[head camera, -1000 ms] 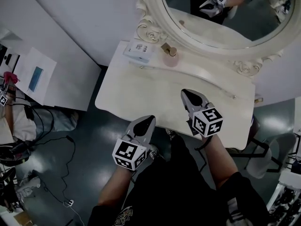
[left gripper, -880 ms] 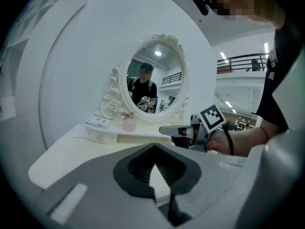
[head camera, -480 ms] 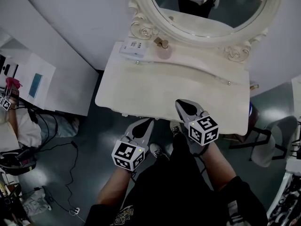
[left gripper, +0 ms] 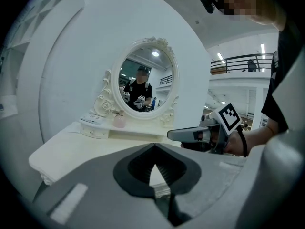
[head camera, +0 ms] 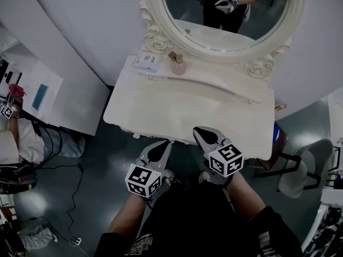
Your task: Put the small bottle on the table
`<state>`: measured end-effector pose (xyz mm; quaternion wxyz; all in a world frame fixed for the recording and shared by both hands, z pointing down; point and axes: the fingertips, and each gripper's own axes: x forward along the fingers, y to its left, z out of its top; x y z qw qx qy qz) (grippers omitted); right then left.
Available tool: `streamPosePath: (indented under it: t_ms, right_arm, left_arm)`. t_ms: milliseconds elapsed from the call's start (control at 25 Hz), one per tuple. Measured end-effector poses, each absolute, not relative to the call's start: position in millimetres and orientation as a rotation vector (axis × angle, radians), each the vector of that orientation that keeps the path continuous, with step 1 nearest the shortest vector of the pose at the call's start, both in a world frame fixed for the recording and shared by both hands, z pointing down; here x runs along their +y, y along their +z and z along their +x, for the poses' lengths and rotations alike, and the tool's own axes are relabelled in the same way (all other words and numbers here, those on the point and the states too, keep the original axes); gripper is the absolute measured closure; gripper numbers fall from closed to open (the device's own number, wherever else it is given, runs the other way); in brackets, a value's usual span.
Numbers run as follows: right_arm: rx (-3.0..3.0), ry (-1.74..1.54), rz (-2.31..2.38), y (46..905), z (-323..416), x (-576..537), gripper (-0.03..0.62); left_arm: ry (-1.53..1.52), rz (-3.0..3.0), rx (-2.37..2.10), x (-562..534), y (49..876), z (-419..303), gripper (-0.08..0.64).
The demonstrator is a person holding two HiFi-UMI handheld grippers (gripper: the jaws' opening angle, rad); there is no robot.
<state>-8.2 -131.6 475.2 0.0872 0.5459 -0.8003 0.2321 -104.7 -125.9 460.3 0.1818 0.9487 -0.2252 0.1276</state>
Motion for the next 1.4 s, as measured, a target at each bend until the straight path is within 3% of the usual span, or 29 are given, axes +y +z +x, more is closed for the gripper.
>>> streamPosePath:
  t_ms: [880,1400]
  right_arm:
    - [-2.523,0.687,1.341,482,61,-61,0.565]
    - [-2.564,0.682,1.287,480,65,-31,0.565]
  left_arm:
    - [0.327,2.587,-0.892,-56,464,-22,0.56]
    - [0.333,2.584,-0.94,-23,461,-16,0.56]
